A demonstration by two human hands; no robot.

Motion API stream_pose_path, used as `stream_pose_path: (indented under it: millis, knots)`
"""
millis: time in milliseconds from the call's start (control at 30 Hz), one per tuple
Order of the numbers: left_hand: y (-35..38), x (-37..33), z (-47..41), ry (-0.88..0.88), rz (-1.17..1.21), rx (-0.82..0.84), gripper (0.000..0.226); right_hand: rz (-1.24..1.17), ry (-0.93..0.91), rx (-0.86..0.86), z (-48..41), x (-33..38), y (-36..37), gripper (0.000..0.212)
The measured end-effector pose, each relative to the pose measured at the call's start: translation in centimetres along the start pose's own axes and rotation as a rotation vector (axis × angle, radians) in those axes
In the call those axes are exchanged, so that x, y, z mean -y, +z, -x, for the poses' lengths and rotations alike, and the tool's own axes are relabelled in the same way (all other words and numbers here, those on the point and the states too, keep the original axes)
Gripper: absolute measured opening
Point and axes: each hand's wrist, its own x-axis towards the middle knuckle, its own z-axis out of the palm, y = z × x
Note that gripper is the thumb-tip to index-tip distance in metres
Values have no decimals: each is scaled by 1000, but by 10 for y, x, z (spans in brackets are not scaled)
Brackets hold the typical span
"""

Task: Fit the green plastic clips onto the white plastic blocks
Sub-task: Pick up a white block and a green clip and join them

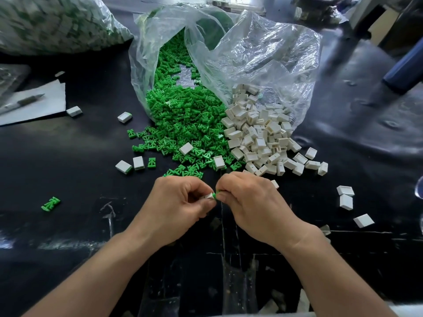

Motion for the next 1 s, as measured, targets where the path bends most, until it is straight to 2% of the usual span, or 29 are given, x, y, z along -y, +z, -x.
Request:
stream_pose_path:
  millis: [367, 433, 533, 700, 833, 1000]
  knots:
    - [0, 0, 5, 95, -150, -37, 15, 124, -19, 9, 1, 7, 5, 5]
    - [-1, -1, 3, 54, -28, -39, 15, 3, 9, -31, 0, 6, 3, 10]
    - [-2, -6, -2, -29, 287, -29, 11, -208, 86, -188, -3, 6, 1, 19]
    - [0, -6, -4, -132, 451, 99, 8, -235, 116, -192, -2, 3, 4, 14]
    - [-1, -4, -3, -41, 328, 124, 13, -274, 180, -33, 0, 1, -1, 22]
    - [-5, 1, 0, 16, 109, 178, 20, -36, 40, 86, 2, 5, -5, 19]
